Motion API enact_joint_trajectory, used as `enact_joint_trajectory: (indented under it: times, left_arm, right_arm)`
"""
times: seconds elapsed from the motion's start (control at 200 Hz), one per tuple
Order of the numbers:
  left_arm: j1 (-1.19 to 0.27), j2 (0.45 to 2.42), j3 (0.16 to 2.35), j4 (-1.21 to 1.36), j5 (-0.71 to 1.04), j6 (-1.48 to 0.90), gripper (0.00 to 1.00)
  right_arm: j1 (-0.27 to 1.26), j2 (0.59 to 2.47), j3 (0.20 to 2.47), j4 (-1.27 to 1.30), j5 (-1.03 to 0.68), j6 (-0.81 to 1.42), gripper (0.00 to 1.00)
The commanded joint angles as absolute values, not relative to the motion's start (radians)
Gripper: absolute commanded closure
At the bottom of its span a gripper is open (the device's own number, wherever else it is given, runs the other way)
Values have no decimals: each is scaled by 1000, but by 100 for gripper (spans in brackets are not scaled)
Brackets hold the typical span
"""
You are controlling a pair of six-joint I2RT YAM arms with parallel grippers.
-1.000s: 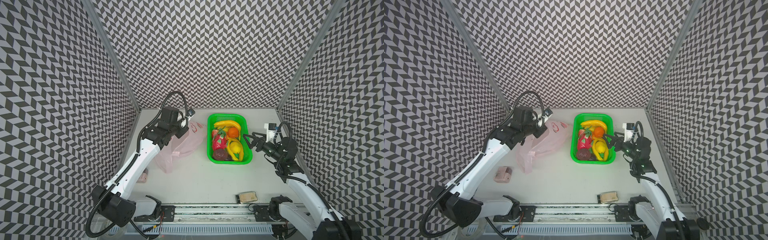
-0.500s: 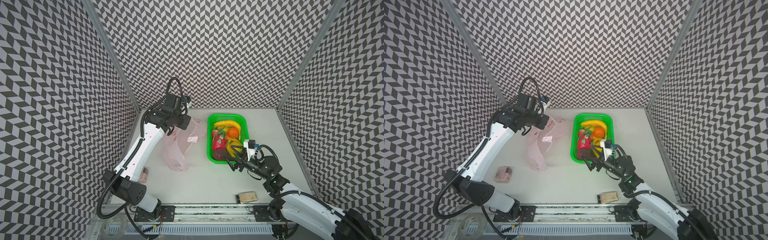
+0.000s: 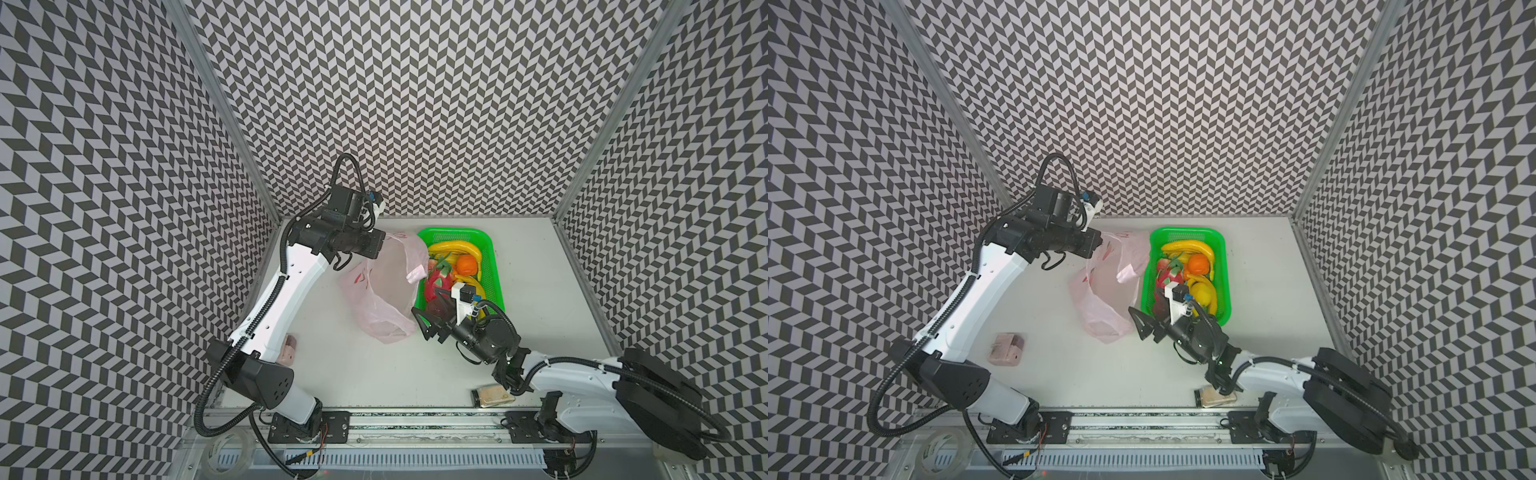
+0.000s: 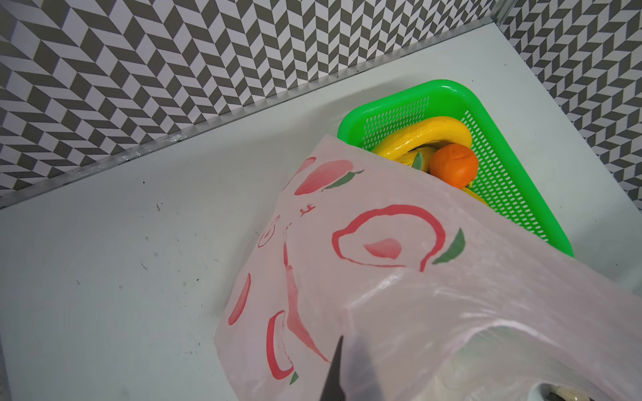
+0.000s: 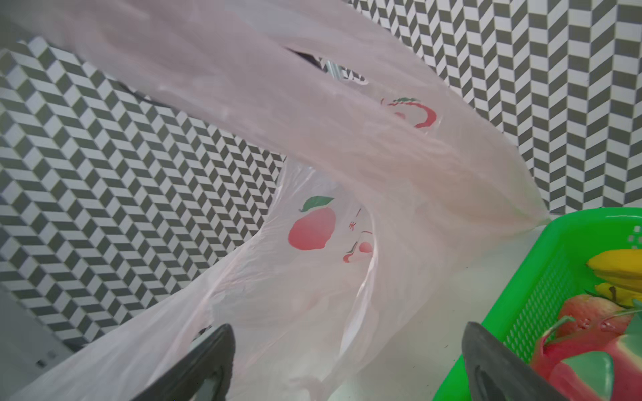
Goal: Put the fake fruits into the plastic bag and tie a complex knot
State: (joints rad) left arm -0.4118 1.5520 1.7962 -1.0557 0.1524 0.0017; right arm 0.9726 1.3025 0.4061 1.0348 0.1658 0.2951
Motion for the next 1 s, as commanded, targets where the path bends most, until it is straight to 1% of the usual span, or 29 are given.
enact_joint_trajectory:
  times: [0.0, 0.125, 0.27, 0.355, 0.421, 0.546, 0.571, 0.706, 0.731, 0.751, 0.771, 0.786, 0.801, 0.916, 0.996]
  left_arm:
    - [-414, 1523, 1779, -1060, 181, -8, 100]
    - [-413, 1506, 1758, -1042, 214, 8, 100]
    - [-414, 1490, 1732, -1037, 225, 33, 100]
    - [-414, 1483, 1725, -1038, 230, 48, 100]
    - [-414, 1478, 1718, -1036, 235, 57, 100]
    - [-414, 1471, 1708, -1036, 241, 77, 100]
    - [-413, 1469, 1706, -1037, 241, 79, 100]
    - [-414, 1454, 1681, -1018, 270, 96, 100]
    - [-412, 1448, 1675, -1012, 286, 99, 96]
    - [-412, 1442, 1668, -1003, 300, 101, 91]
    - [-412, 1433, 1660, -994, 315, 103, 83]
    - [-413, 1426, 1654, -986, 324, 103, 78]
    - [-413, 1419, 1647, -977, 334, 104, 74]
    - [-408, 1335, 1573, -873, 422, 67, 58]
    - [-405, 1266, 1510, -790, 470, 7, 52]
  right_arm:
    - [976, 1344, 438, 1242, 272, 255, 1]
    - [971, 1398, 536, 1174, 357, 229, 1]
    - [951, 1454, 617, 1170, 336, 145, 0]
    - [942, 1473, 659, 1137, 353, 102, 3]
    - [919, 1483, 679, 1117, 334, 89, 8]
    - [884, 1495, 705, 1089, 284, 47, 23]
    - [884, 1496, 710, 1086, 284, 25, 27]
    - [884, 1482, 740, 1031, 270, -18, 71]
    - [884, 1478, 744, 1017, 265, -23, 79]
    - [884, 1473, 747, 1008, 263, -27, 86]
    - [884, 1467, 750, 997, 264, -28, 95]
    - [884, 1465, 751, 989, 265, -28, 100]
    - [884, 1461, 752, 981, 267, -26, 100]
    - [885, 1438, 756, 934, 286, -17, 100]
    - [885, 1426, 755, 914, 301, -9, 100]
